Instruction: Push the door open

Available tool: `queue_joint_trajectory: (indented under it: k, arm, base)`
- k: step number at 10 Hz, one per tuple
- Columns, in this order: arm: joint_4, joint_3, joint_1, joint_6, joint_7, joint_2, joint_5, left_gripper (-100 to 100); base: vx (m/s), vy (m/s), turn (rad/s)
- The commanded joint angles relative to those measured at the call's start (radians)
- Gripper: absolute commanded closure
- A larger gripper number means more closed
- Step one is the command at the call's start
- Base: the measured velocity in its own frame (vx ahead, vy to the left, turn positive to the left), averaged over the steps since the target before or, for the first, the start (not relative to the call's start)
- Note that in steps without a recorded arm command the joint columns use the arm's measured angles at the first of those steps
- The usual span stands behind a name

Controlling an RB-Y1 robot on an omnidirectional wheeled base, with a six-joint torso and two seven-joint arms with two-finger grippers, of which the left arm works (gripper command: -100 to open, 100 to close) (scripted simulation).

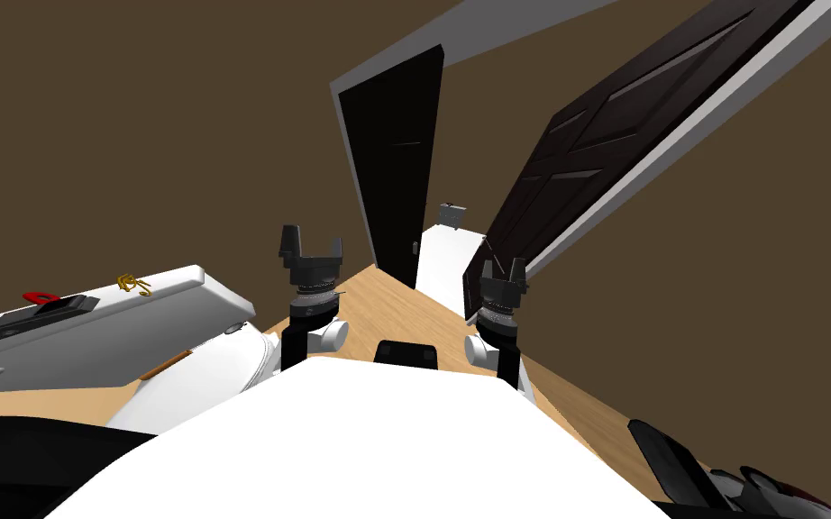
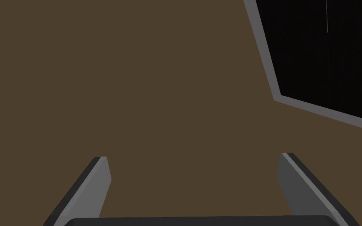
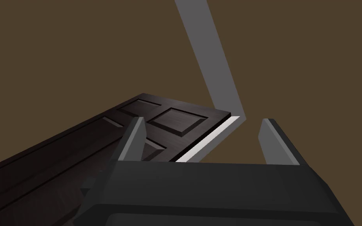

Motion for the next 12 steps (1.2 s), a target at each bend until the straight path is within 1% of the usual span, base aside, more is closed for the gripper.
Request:
queue_joint_trajectory:
  k: [1, 4, 7, 10, 12]
  arm:
    - [0.039, -0.006, -0.015, -0.005, 0.002, 0.009, -0.002, -100]
    - [0.087, -0.013, -0.032, -0.010, 0.006, 0.018, -0.004, -100]
    - [0.155, -0.023, -0.058, -0.019, 0.010, 0.029, -0.007, -100]
    - [0.235, -0.035, -0.088, -0.028, 0.015, 0.041, -0.010, -100]
    - [0.297, -0.044, -0.111, -0.036, 0.019, 0.049, -0.013, -100]
  base:
    - [0.005, 0.084, -0.035]
    - [0.114, -0.020, -0.001]
    - [0.091, 0.010, -0.012]
    - [0.086, 0.012, -0.012]
    - [0.096, 0.012, -0.015]
